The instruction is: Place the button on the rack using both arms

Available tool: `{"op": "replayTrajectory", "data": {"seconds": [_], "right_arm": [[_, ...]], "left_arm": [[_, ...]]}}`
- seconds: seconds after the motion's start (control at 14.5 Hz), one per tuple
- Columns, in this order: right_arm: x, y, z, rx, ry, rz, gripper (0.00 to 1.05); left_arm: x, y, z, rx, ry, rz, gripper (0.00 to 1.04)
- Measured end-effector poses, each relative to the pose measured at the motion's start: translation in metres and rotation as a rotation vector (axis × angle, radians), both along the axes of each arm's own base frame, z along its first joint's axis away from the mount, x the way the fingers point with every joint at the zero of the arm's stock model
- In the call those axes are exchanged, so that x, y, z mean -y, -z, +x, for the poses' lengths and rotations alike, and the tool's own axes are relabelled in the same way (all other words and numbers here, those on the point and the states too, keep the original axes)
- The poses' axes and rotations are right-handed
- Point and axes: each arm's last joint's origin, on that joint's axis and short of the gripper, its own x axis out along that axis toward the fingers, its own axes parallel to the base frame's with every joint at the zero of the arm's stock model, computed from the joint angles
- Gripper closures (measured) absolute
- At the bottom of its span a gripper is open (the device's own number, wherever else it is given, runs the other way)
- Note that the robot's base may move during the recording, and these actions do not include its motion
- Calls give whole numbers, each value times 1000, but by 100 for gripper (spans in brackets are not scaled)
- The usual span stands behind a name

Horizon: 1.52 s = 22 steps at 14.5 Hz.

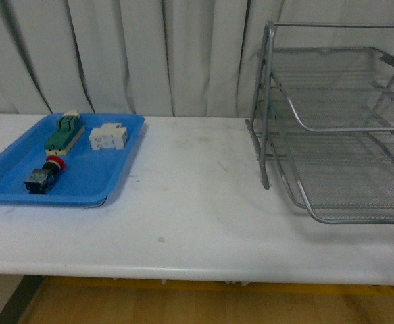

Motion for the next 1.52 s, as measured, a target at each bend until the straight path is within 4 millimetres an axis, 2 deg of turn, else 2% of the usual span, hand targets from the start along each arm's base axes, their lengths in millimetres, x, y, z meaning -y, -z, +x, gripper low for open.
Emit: {"op": "replayTrajectory", "data": {"seconds": [0.14,0.34,0.48,0.62,0.96,1.1,1.24,1.31,1.38,1.45,1.52], "right_arm": [[1,0,-4,-14,-1,-14,57],[1,-13,-7,28,-5,-37,24],[0,-20,-16,39,-8,-41,4],[-1,-34,-27,78,-29,-46,7],[14,-100,-73,226,-58,-200,6],[33,-140,-92,354,-14,-352,6],[38,-158,-100,341,-76,-678,23],[29,-161,-105,340,-156,-966,37],[19,-157,-110,336,-201,-1213,52],[10,-147,-117,308,-246,-1364,69],[3,-141,-123,297,-263,-1431,83]], "left_arm": [[0,0,0,0,0,0,7],[0,0,0,0,0,0,7],[0,0,0,0,0,0,7],[0,0,0,0,0,0,7],[0,0,0,0,0,0,7],[0,0,0,0,0,0,7],[0,0,0,0,0,0,7],[0,0,0,0,0,0,7],[0,0,0,0,0,0,7],[0,0,0,0,0,0,7],[0,0,0,0,0,0,7]]}}
